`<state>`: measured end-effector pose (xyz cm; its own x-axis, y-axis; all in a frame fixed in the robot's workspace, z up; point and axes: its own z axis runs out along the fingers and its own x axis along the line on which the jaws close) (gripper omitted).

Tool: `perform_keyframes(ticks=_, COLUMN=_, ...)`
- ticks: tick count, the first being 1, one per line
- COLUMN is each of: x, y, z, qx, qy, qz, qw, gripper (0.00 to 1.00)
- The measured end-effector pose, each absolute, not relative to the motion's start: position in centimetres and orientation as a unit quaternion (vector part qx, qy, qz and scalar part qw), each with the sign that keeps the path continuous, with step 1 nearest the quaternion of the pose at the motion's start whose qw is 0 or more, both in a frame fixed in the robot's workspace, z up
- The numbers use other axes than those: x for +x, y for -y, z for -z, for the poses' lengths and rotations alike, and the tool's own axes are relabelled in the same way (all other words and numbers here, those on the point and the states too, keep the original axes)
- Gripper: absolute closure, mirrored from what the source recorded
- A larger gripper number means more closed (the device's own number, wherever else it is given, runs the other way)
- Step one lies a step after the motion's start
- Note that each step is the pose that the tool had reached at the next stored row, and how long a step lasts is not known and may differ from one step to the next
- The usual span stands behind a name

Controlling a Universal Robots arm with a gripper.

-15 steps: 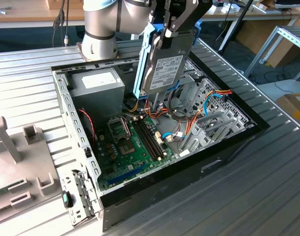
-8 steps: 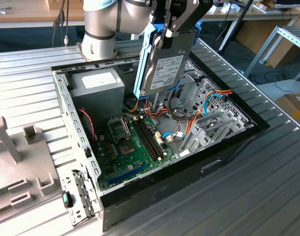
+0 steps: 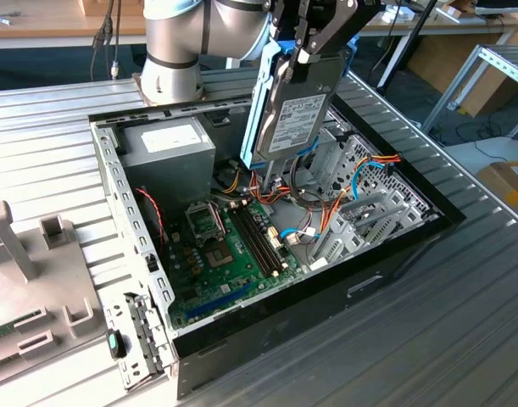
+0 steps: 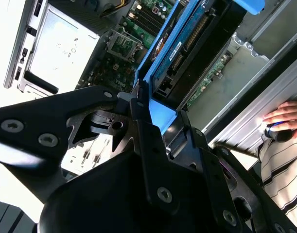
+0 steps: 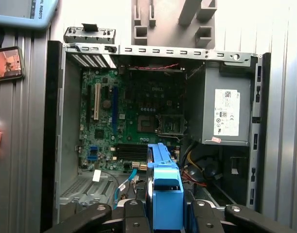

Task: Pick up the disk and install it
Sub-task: 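Insert the disk into the insertion slot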

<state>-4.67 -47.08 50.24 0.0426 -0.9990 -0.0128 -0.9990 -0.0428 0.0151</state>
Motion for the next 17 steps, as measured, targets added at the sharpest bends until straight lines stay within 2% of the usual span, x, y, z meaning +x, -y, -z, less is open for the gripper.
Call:
perform_keyframes(ticks=6, x=-3.6, y=47.7, z=-50.2, qx=0.722, qy=0.692, qz=0.010, qw=0.001, gripper=0.63)
perform_keyframes(ticks=17, x=-3.2, y=51.1, z=-50.2, qx=0.722, qy=0.692, qz=0.008, qw=0.003, gripper=0.63)
